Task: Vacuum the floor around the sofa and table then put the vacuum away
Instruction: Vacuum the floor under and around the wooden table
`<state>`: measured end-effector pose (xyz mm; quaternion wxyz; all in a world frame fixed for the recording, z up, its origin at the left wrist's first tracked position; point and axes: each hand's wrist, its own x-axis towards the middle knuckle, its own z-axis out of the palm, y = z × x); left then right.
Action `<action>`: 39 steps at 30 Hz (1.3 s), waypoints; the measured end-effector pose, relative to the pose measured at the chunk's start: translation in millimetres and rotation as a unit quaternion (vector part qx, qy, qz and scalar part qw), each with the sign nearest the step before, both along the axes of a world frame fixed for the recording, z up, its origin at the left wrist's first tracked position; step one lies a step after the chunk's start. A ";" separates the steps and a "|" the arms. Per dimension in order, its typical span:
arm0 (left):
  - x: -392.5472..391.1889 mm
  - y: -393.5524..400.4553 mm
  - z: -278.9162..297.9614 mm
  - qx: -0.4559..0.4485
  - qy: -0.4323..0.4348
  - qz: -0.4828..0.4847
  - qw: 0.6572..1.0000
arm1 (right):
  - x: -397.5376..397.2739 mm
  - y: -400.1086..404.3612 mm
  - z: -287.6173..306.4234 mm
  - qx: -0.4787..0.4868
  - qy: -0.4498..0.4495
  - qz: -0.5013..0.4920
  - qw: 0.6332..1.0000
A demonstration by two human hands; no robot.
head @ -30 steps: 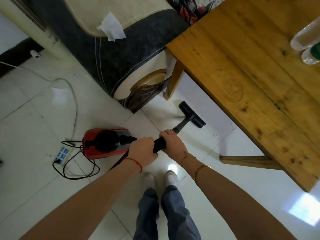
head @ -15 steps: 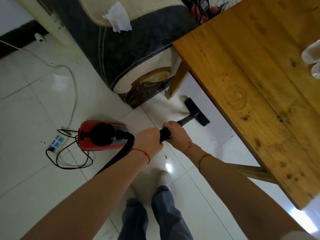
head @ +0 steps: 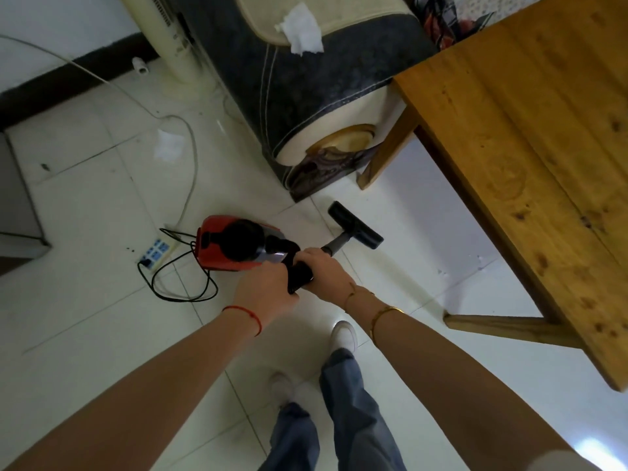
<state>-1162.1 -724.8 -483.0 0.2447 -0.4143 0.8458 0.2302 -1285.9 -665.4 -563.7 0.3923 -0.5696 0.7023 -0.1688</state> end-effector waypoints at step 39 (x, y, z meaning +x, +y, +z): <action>-60.7 -30.5 15.5 -0.067 -0.018 -0.050 0.996 | -61.7 -24.9 20.7 0.032 0.022 0.007 0.999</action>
